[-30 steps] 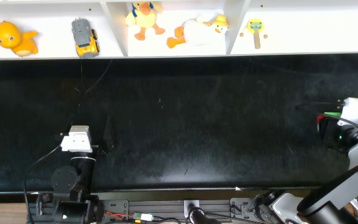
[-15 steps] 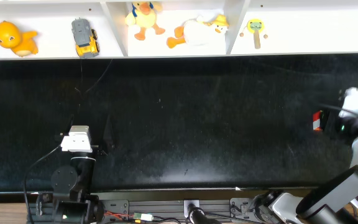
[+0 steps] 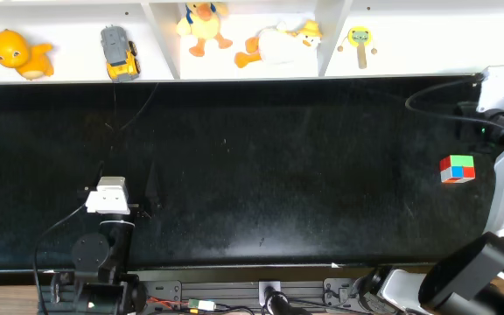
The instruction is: Store Toys
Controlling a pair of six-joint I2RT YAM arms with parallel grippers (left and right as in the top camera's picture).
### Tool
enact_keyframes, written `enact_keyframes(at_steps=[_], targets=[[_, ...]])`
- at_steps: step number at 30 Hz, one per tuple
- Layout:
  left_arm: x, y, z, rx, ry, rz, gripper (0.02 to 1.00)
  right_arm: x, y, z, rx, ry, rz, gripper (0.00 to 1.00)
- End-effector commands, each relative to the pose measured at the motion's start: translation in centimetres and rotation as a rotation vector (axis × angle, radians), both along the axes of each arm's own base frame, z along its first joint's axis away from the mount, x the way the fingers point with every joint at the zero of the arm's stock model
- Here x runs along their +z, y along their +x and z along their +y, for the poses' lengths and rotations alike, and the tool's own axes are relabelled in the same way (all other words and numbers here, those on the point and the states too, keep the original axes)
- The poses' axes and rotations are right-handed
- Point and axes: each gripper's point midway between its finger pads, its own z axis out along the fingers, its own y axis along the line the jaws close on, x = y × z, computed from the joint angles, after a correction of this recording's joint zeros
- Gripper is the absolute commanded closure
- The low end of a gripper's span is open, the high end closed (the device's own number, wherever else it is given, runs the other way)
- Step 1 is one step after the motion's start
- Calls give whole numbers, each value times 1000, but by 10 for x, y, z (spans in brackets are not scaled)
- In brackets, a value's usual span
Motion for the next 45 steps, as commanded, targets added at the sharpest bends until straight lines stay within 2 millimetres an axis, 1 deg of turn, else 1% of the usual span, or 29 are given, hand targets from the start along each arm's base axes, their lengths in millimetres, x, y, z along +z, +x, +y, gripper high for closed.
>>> enact_keyframes(at_steps=[1,5,10,14,18,21,23,26,30,36,40,45], targets=[[1,0,0,2,7,-8,20,-4,-12,1,-38,15,15,389],[1,0,0,2,7,-8,20,-17,-32,10,-50,17,50,362],[1,0,0,2,7,-8,20,-32,-58,12,-89,7,90,354],[1,0,0,2,7,-8,20,-35,-76,5,-138,1,91,323],[1,0,0,2,7,-8,20,-39,-93,-7,-196,-35,129,310],[1,0,0,1,7,-8,20,-42,-101,-13,-209,-44,147,303],[1,0,0,1,7,-8,20,-42,-103,-17,-220,-45,147,281],[1,0,0,1,7,-8,20,-45,-103,-21,-220,-38,139,244],[1,0,0,2,7,-8,20,-54,-101,-19,-195,-15,156,237],[1,0,0,2,7,-8,20,-71,-103,-17,-192,18,202,194],[1,0,0,2,7,-8,20,-76,-98,-14,-161,39,197,137],[1,0,0,2,7,-8,20,-81,-98,-14,-161,47,208,88]])
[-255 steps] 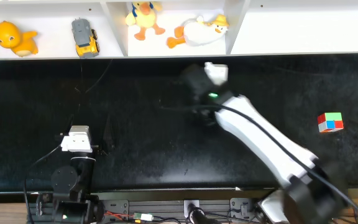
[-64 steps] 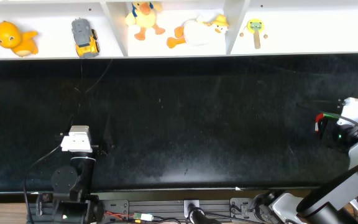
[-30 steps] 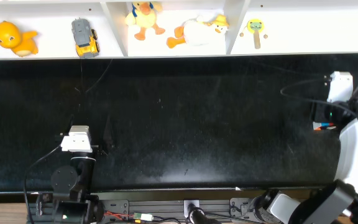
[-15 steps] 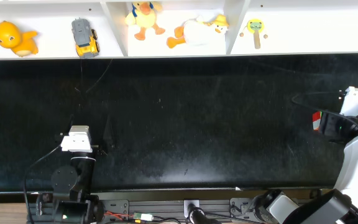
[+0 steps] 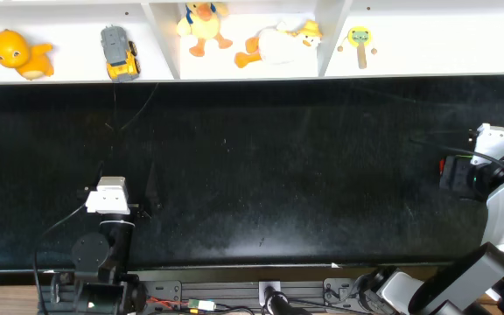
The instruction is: Store Toys
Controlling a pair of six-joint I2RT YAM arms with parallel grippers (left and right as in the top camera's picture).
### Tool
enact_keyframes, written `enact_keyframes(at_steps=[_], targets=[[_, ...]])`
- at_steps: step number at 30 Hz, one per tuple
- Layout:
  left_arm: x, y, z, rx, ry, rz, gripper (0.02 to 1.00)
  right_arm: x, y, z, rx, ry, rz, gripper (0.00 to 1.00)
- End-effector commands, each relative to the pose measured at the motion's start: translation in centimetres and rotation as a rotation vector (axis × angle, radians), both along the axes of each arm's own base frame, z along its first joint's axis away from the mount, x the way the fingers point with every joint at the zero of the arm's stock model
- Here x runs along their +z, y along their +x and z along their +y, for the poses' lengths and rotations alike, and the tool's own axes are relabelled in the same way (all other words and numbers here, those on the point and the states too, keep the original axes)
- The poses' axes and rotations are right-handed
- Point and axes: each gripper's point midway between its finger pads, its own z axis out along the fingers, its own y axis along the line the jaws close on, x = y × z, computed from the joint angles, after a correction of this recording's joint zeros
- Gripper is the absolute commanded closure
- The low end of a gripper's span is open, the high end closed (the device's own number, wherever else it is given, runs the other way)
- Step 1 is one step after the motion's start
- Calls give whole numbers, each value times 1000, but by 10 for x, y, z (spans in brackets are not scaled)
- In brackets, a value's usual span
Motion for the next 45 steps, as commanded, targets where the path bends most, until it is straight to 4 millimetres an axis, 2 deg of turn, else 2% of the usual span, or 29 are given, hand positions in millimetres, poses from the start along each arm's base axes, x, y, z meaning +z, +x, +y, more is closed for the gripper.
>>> enact_keyframes(at_steps=[1,7,9,12,23,26,29,30,33,36,41,45], targets=[[1,0,0,2,7,-8,20,-8,1,2,10,26,3,84],[1,0,0,2,7,-8,20,-19,2,1,9,42,21,47],[1,0,0,2,7,-8,20,-21,4,-1,9,41,19,58],[1,0,0,1,7,-8,23,-21,7,-4,9,30,6,176],[1,0,0,1,7,-8,20,-35,2,2,6,65,43,172],[1,0,0,2,7,-8,20,-37,0,3,6,69,48,259],[1,0,0,1,7,-8,20,-37,0,3,6,70,48,448],[1,0,0,2,7,-8,20,-37,0,3,5,70,48,472],[1,0,0,2,7,-8,20,-37,0,4,4,71,48,476],[1,0,0,2,7,-8,20,-37,2,3,5,67,43,570],[1,0,0,2,7,-8,23,-31,8,4,17,49,26,531],[1,0,0,2,7,-8,20,-14,22,6,8,37,10,555]])
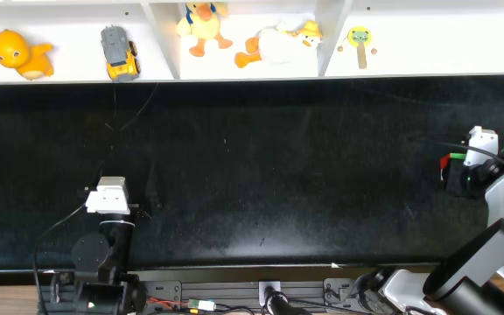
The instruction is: Store Toys
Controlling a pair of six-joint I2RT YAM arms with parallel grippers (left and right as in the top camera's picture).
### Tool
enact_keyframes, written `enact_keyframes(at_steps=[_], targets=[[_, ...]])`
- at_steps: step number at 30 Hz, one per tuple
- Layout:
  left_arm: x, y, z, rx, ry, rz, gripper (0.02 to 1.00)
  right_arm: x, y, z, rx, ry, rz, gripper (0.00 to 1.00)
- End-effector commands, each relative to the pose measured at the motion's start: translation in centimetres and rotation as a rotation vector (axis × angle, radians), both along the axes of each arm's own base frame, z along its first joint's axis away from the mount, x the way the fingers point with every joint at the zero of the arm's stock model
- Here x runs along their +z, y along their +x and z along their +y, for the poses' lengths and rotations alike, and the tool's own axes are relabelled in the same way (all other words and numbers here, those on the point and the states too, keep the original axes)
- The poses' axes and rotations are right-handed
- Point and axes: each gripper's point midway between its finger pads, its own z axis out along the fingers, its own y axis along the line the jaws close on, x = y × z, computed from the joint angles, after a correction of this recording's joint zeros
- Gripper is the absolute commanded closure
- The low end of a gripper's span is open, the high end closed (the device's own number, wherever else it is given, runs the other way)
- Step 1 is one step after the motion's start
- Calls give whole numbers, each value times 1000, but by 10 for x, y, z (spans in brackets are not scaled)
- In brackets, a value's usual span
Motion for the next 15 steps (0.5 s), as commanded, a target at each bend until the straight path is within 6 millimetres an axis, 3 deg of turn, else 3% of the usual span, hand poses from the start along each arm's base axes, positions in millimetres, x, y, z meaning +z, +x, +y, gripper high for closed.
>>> enact_keyframes(at_steps=[1,11,15], targets=[[1,0,0,2,7,-8,20,25,22,4,1,-11,-43,570],[1,0,0,1,7,-8,20,95,81,5,15,-66,-189,553],[1,0,0,2,7,-8,20,110,102,6,29,-71,-222,551]])
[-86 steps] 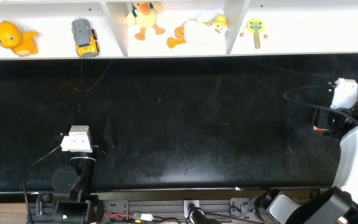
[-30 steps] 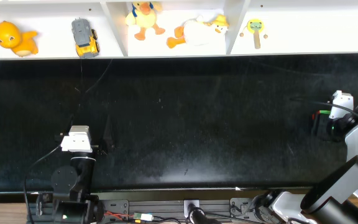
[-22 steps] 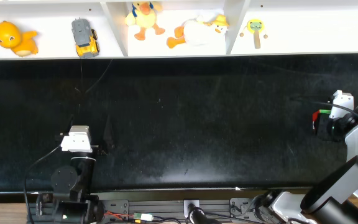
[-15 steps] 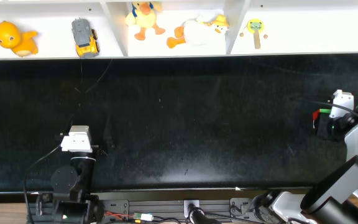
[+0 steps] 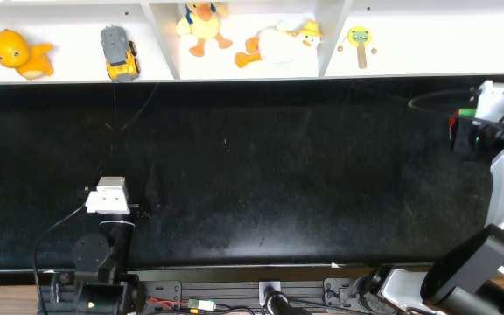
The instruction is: Store Toys
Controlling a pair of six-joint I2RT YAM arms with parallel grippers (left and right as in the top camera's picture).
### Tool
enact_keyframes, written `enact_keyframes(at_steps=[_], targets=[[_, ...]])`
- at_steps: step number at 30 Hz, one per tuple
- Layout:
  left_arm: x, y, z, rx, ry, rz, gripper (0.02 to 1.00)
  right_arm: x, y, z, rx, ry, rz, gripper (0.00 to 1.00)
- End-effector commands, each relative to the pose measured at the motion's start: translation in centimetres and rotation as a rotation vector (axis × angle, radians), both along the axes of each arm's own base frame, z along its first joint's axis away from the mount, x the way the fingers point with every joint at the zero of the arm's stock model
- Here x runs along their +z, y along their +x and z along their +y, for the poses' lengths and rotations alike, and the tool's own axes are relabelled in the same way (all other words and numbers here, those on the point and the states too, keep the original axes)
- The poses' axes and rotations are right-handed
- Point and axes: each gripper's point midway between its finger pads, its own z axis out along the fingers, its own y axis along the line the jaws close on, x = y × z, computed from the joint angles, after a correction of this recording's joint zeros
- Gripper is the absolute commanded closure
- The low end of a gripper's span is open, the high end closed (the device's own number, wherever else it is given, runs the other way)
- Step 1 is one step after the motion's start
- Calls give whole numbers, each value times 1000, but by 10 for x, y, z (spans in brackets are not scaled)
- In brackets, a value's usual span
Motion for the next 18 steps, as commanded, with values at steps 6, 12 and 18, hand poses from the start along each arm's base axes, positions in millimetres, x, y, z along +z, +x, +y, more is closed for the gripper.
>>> enact_keyframes(at_steps=[6,12,18], targets=[[1,0,0,2,7,-8,20,30,57,5,28,14,-55,575],[1,0,0,2,7,-8,23,42,92,7,26,26,-94,546],[1,0,0,2,7,-8,20,45,114,9,47,28,-102,546]])
